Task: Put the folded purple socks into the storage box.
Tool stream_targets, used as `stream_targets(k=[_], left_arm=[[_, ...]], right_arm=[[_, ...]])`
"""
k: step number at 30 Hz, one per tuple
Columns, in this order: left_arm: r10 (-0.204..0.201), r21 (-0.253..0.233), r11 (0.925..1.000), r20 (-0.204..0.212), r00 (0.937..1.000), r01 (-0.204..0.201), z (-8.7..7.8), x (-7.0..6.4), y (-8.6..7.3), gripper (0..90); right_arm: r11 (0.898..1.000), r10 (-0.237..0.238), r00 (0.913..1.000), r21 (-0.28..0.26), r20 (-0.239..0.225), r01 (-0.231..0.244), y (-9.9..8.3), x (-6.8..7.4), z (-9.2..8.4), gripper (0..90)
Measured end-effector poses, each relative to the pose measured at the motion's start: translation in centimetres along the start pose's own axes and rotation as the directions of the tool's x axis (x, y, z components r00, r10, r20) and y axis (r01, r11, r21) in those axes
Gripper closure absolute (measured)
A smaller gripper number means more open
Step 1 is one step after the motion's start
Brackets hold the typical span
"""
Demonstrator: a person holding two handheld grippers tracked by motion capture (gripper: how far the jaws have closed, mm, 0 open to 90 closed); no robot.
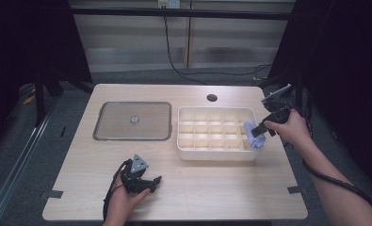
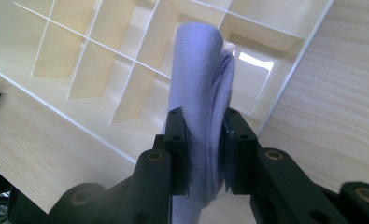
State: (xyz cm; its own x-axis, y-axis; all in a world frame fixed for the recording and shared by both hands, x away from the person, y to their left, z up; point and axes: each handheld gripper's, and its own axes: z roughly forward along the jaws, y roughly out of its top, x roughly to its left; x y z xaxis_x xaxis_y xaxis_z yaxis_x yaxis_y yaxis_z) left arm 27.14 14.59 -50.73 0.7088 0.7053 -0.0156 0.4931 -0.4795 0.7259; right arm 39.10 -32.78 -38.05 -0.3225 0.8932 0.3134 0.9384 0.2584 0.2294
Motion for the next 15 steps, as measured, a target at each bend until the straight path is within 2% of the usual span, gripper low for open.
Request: stream_targets(k=[4, 15], left_arm=[[0.000, 0.000, 1.0000, 0.000, 1.0000, 0.000, 0.00, 0.00, 0.00, 20.4], [0.000, 0.000, 1.0000, 0.000, 1.0000, 0.000, 0.00, 0.00, 0.00, 20.3]], right_arm=[[1.000, 0.004, 0.9998, 0.011, 0.021, -0.005, -0.02, -0.32, 0.18, 74.6], [1.000, 0.002, 0.9998, 0.024, 0.021, -0.002, -0.20, -0.37, 0.98, 74.6]])
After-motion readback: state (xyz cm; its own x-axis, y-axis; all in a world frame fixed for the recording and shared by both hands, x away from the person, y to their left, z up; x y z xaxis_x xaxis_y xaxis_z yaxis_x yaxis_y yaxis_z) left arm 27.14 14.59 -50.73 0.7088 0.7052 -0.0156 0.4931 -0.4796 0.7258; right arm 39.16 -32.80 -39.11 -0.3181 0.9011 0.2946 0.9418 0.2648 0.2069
